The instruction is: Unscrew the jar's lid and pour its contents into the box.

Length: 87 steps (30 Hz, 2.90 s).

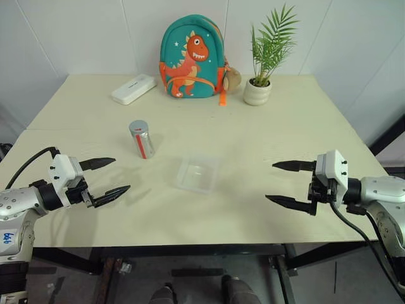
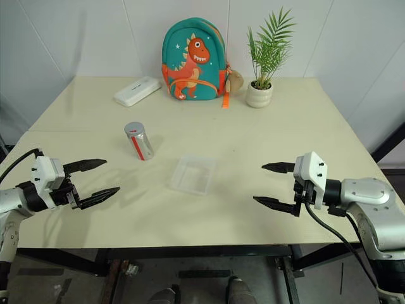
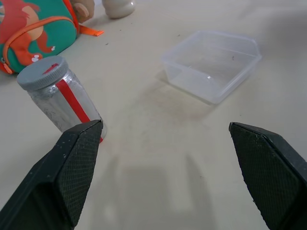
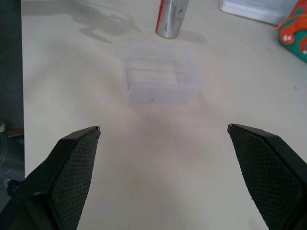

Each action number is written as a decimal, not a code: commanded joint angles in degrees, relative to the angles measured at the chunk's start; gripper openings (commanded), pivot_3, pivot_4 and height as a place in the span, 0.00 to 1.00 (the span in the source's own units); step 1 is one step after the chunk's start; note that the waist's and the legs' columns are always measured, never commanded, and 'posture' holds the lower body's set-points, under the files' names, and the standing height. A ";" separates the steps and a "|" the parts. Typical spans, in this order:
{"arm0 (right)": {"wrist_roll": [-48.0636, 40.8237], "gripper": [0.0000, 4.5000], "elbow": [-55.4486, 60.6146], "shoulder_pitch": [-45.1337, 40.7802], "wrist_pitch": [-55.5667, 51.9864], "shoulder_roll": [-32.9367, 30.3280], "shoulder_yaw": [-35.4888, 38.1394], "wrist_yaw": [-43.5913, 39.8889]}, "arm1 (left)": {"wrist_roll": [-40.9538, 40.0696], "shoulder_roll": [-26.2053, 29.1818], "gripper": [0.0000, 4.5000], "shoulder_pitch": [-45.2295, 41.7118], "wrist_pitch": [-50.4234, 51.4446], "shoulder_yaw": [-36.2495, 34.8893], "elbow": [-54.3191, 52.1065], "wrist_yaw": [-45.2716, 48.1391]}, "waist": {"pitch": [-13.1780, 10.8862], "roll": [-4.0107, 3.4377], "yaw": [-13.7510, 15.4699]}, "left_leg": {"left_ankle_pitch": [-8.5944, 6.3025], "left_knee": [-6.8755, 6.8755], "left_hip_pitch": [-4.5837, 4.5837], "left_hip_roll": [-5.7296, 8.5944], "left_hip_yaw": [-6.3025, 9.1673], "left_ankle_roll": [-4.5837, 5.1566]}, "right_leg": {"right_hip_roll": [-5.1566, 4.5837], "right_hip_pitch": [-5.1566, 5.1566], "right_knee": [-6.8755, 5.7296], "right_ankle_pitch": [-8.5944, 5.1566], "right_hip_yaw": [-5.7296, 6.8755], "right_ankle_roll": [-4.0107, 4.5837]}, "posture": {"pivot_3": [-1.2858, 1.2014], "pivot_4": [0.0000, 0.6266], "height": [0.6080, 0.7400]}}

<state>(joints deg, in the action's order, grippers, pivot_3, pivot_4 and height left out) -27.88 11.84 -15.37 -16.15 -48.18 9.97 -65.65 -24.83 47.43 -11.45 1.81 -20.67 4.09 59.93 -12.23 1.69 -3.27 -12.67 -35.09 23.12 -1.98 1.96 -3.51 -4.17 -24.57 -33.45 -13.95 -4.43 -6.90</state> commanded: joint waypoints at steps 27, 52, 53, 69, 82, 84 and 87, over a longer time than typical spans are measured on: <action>0.32 1.00 5.61 -20.76 2.21 25.11 -12.58 16.95 | 15.28 -26.21 1.00 -7.98 4.01 5.22 -1.86 -47.61 | 0.13 0.22 0.65 | 0.02 -0.20 -0.16 0.01 -0.27 0.10 | 0.18 0.05 -0.19 0.19 -0.53 -0.29 | 0.52 0.24 1.00; 4.04 1.00 4.78 -21.97 4.72 30.52 -14.39 22.78 | 23.49 -30.84 1.00 -34.22 -7.79 11.54 36.70 -56.65 | 0.14 0.22 0.38 | -0.01 -0.10 -0.05 0.01 -0.24 0.07 | 0.24 0.00 -0.06 0.75 -0.52 -1.31 | 0.52 0.24 1.00; 3.88 1.00 4.73 -21.91 4.74 30.47 -14.32 22.69 | 23.52 -30.98 1.00 -34.64 -8.12 11.65 37.17 -56.57 | 0.14 0.22 0.37 | -0.02 -0.09 -0.05 0.00 -0.24 0.07 | 0.25 -0.01 -0.06 0.75 -0.52 -1.31 | 0.52 0.24 1.00; 3.90 1.00 3.76 -21.45 4.70 31.27 -14.59 23.08 | 18.98 -31.85 0.44 -32.10 -8.54 10.04 31.95 -53.85 | 0.13 0.22 0.38 | -0.10 -0.04 -0.04 0.00 -0.24 0.02 | 0.25 -0.03 -0.09 0.77 -0.52 -1.34 | 0.52 0.24 1.00; 5.33 1.00 3.41 -30.60 -11.56 33.86 -17.54 31.76 | 3.60 -16.80 0.44 -28.65 16.71 14.53 6.32 -18.46 | 0.13 0.20 -0.01 | -0.10 0.00 -0.03 -0.06 -0.23 0.01 | 0.29 -0.18 -0.28 0.70 -0.53 -1.21 | 0.52 0.24 1.00; 4.73 1.00 3.19 -32.74 -15.60 34.54 -18.40 32.61 | 2.71 -15.61 0.44 -28.53 19.52 15.47 3.88 -15.94 | 0.13 0.20 0.00 | -0.11 0.00 -0.03 -0.05 -0.23 0.01 | 0.29 -0.17 -0.25 0.69 -0.53 -1.19 | 0.52 0.24 1.00; 4.07 1.00 2.76 -34.96 -19.11 35.28 -19.04 32.67 | 2.25 -15.52 0.44 -28.49 21.72 16.59 1.50 -14.12 | 0.12 0.19 0.03 | -0.11 -0.01 0.00 -0.06 -0.22 0.02 | 0.29 -0.20 -0.26 0.68 -0.53 -1.18 | 0.52 0.24 1.00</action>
<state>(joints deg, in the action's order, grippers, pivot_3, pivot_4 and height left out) -22.98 13.31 -48.75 -34.11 -13.05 -9.23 -33.43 -21.18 31.57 -39.77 22.94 -3.99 8.77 44.82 -12.11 1.89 -3.25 -12.78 -35.09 23.14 -2.03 1.74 -3.49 -3.89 -24.79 -33.72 -13.27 -4.96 -8.07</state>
